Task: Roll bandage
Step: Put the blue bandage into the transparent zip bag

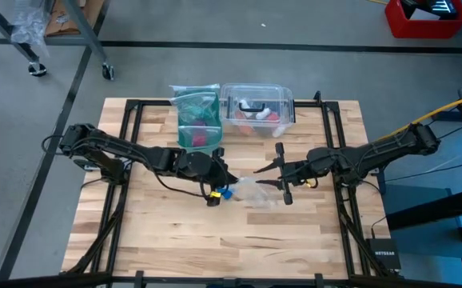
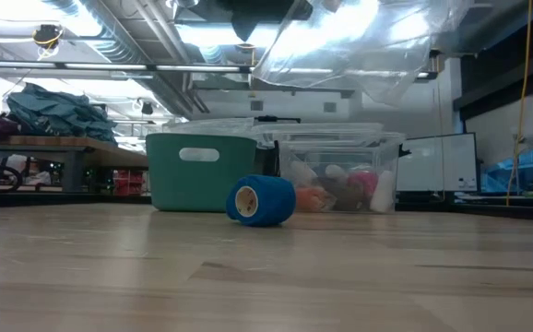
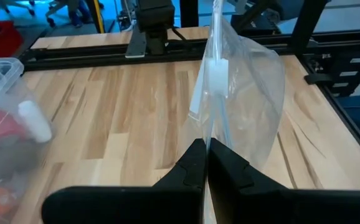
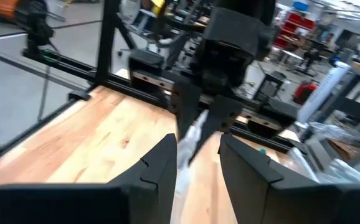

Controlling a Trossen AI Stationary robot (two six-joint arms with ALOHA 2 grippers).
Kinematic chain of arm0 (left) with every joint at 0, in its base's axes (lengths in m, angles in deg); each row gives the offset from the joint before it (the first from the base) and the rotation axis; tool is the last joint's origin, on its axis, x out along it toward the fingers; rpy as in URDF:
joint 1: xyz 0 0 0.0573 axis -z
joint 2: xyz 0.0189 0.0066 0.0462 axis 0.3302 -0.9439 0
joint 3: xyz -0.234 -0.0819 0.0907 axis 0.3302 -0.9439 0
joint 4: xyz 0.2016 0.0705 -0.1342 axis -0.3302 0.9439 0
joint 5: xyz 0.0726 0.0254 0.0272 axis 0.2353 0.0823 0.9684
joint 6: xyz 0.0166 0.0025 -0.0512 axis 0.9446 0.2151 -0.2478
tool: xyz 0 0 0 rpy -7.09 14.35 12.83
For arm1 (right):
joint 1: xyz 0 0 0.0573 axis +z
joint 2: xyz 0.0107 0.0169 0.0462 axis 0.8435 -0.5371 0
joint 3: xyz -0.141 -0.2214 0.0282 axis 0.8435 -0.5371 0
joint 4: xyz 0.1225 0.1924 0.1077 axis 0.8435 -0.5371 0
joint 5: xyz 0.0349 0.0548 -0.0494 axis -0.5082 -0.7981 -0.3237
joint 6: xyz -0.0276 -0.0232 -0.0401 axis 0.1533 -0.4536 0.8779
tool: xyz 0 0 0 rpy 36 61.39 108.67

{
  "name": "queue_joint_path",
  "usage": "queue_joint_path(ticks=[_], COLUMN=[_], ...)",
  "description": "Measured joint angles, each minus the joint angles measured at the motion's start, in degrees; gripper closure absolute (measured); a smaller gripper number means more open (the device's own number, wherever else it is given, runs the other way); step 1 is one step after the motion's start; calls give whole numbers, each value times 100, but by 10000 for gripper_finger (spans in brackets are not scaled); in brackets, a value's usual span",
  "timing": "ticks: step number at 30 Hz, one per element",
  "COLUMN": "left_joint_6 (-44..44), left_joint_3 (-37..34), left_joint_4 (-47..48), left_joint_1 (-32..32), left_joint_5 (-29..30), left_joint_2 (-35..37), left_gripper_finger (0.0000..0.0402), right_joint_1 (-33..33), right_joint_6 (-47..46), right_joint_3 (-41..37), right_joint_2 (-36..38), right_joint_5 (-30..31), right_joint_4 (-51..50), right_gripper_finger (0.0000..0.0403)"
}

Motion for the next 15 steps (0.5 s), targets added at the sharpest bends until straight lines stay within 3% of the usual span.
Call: queue_joint_path(ticks=[9,15], left_joint_6=[6,4], left_joint_3=[0,-2], left_joint_4=[-305,-310], left_joint_1=[0,9], left_joint_5=[0,0], left_joint_2=[-282,-343], left_gripper_finger=[401,401], right_joint_1=[0,-1], right_joint_6=[-1,16], right_joint_3=[229,588], right_joint_2=[-674,-1025], right_joint_5=[41,39], right_joint_4=[244,-175], right_gripper_finger=[278,278])
